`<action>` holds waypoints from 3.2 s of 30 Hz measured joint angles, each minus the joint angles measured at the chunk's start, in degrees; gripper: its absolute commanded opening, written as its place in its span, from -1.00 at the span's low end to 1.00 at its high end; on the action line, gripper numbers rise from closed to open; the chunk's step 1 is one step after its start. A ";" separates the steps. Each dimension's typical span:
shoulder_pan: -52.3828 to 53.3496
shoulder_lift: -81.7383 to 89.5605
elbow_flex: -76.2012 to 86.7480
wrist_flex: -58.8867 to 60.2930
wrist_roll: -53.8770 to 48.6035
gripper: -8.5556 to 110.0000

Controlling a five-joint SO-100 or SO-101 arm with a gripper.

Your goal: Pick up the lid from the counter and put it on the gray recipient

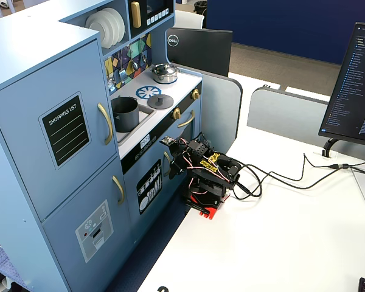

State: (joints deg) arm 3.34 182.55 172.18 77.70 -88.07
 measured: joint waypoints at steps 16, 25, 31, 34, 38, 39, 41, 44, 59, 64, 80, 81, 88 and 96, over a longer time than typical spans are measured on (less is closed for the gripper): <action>3.96 0.00 -0.62 -0.97 4.13 -0.86; 4.92 -7.82 -22.06 -2.46 6.59 -0.86; 12.04 -12.57 -35.51 -10.02 5.36 -0.86; 16.61 -13.97 -39.11 -16.08 3.08 -0.86; 22.32 -14.41 -38.76 -28.30 0.88 -0.86; 23.47 -14.59 -38.23 -31.90 0.09 -0.83; 24.79 -15.64 -37.62 -38.06 -1.41 -0.71; 26.46 -18.19 -35.77 -45.44 -1.58 -0.62; 30.15 -37.62 -28.48 -80.68 -4.04 -0.44; 30.94 -43.15 -28.48 -86.22 -3.69 -0.44; 31.20 -60.03 -33.49 -99.23 -2.29 -0.47; 31.20 -60.91 -34.10 -99.49 -2.20 -0.47; 31.20 -66.53 -38.23 -100.20 -2.20 -0.48; 31.46 -72.86 -43.42 -100.72 -1.49 -0.51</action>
State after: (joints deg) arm 34.80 109.69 128.76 -23.03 -89.56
